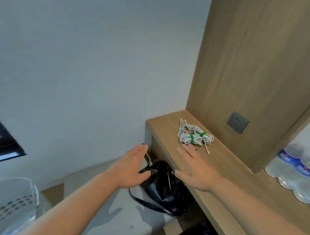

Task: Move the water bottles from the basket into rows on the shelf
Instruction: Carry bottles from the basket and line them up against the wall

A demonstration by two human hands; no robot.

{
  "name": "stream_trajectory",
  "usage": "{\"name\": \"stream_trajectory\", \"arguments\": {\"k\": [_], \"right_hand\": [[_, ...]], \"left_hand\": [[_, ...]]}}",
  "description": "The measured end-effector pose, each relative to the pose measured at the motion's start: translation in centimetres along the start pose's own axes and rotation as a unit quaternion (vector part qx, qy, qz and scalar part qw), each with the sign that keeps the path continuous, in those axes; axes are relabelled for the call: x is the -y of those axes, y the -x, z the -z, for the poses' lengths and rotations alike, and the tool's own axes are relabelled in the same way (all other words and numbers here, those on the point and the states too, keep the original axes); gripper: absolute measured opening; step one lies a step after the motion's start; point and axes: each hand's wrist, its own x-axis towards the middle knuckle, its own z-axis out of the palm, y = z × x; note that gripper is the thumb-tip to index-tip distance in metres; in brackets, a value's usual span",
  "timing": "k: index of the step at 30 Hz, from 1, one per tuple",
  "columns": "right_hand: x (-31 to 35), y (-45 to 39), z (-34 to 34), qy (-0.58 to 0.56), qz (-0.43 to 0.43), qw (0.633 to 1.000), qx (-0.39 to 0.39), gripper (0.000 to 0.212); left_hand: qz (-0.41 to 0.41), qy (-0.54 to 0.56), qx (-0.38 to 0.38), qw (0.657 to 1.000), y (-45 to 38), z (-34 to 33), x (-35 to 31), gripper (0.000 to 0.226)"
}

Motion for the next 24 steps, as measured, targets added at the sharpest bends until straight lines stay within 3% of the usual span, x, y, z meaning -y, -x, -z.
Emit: {"name": "stream_trajectory", "arguments": {"k": [13,24], "right_hand": [[10.6,-12.4,-4.8,-0.01,0.176,0.974,0.14,0.084],[18.3,-14.0,-11.7,-0.002,0.293,0.934,0.203,0.078]], "left_hand": [[0.252,0.04,-0.058,0.965,8.8,0.9,9.3,0.087],[0.386,0.074,-0.112,0.913,15.5,-1.8,11.9,0.083]]}}
